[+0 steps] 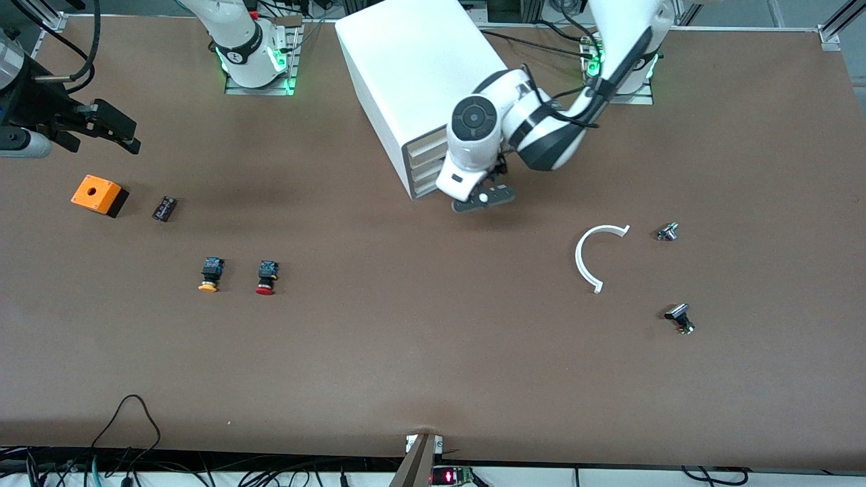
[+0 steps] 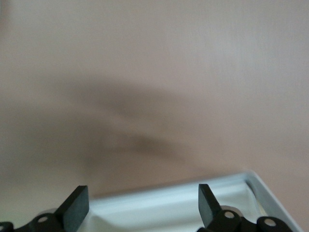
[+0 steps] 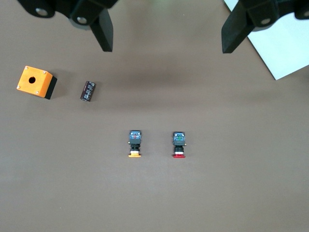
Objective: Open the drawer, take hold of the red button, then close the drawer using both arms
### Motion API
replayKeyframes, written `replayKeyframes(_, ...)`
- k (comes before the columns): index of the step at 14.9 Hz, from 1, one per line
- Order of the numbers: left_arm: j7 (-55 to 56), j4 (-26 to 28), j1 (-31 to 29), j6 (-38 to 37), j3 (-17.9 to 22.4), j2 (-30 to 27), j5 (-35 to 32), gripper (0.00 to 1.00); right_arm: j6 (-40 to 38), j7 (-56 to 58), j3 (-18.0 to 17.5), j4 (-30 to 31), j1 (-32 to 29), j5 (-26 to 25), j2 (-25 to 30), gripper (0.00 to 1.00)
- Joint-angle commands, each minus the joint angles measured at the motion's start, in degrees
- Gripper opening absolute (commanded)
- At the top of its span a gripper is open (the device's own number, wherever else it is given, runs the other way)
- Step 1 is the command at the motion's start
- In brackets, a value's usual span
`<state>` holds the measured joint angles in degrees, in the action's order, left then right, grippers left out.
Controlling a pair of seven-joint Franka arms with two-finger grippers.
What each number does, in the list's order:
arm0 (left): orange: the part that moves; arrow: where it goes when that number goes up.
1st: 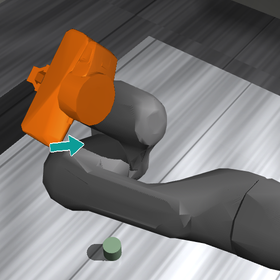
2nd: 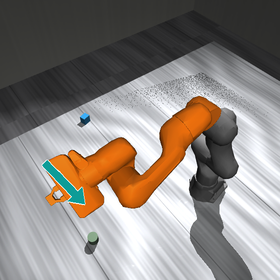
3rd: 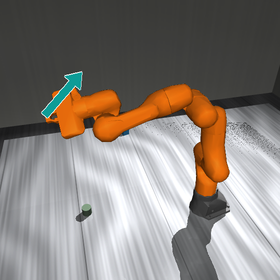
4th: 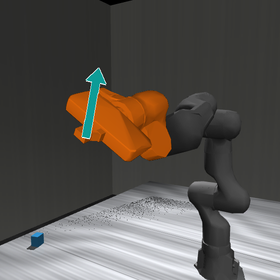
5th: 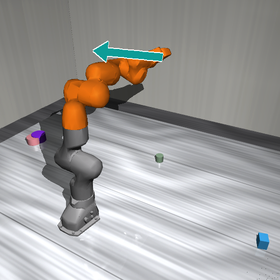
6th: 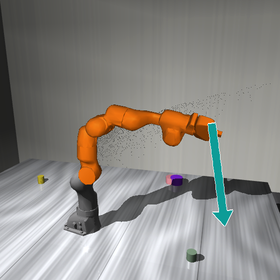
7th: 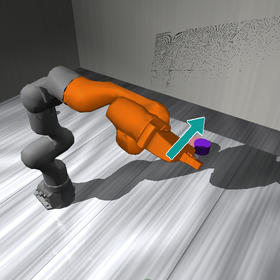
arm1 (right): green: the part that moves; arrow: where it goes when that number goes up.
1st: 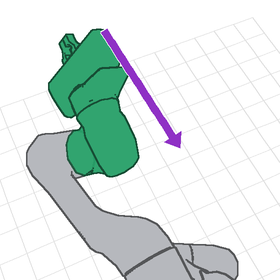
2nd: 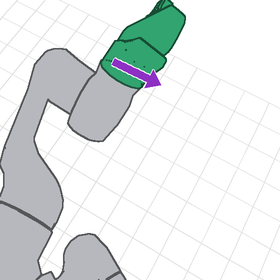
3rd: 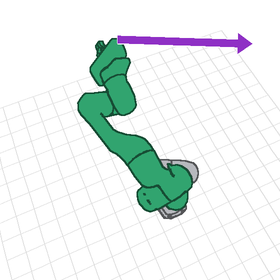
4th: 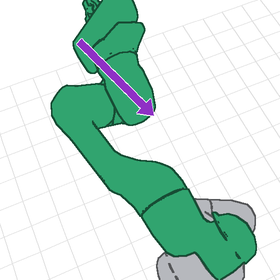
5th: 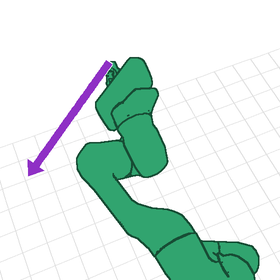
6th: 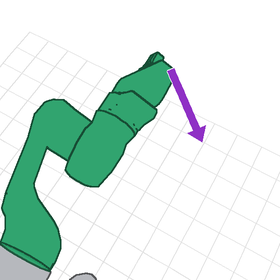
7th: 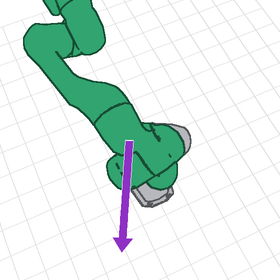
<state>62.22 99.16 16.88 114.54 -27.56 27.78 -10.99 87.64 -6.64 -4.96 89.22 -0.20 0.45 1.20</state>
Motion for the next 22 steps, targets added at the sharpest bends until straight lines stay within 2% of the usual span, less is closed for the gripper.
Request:
replayKeyframes(1, -8.7, -7.2, -4.5, -8.7, -0.1, -1.0, -4.5, 0.99, 0.4, -0.5, -1.0, -0.8, -0.9, -0.5, -0.4, 0.99)
replayKeyframes(4, -21.0, -13.6, -10.5, -15.3, -0.3, -1.8, -4.5, 1.00, 1.7, -0.6, -0.9, -0.8, -1.0, -0.8, -0.4, 0.99)
replayKeyframes(8, -38.6, -13.9, -18.3, -15.8, 0.0, -6.5, -3.2, 0.99, 2.0, 0.0, -0.7, -0.8, -1.2, -0.1, -0.5, 0.99)
replayKeyframes(9, -42.7, -13.7, -18.7, -15.8, 1.4, -8.3, -1.1, 1.00, 2.0, 0.0, -0.4, -0.8, -1.2, 0.0, -0.6, 0.99)
replayKeyframes(11, -51.6, -10.5, -17.8, -15.8, 9.6, -14.2, 6.9, 1.00, 1.9, 0.1, -0.1, -0.8, -1.2, 0.0, -0.6, 1.00)
replayKeyframes(13, -61.9, -7.8, -17.1, -15.6, 15.0, -19.1, 8.4, 1.00, 1.9, 0.1, -0.1, -0.8, -1.2, 0.0, -0.6, 0.99)
replayKeyframes(14, -65.1, -6.5, -15.3, -15.5, 19.0, -21.1, 8.4, 1.00, 1.8, 0.0, -0.1, -0.7, -1.2, 0.0, -0.6, 0.99)
replayKeyframes(15, -65.6, -5.3, -13.3, -15.0, 23.3, -22.9, 8.6, 1.00, 1.8, 0.0, -0.1, -0.7, -1.2, 0.0, -0.6, 0.99)
replayKeyframes(16, -65.6, -4.2, -12.4, -13.8, 25.8, -24.2, 8.8, 1.00, 1.8, 0.0, -0.1, -0.8, -1.2, 0.0, -0.6, 0.99)
replayKeyframes(18, -66.0, -0.7, -12.5, -10.2, 27.6, -26.4, 8.8, 1.00, 1.4, 0.0, -0.2, -0.8, -1.2, 0.0, -0.5, 0.99)
replayKeyframes(20, -65.8, 3.2, -12.7, -8.9, 27.7, -29.3, 8.7, 1.00, 1.5, 0.0, -0.2, -0.8, -1.2, 0.0, -0.5, 0.99)
replayKeyframes(22, -65.3, 2.8, -13.4, -10.8, 27.7, -29.0, 8.8, 1.00, 1.5, 0.0, -0.3, -0.8, -1.1, 0.0, -0.5, 0.99)
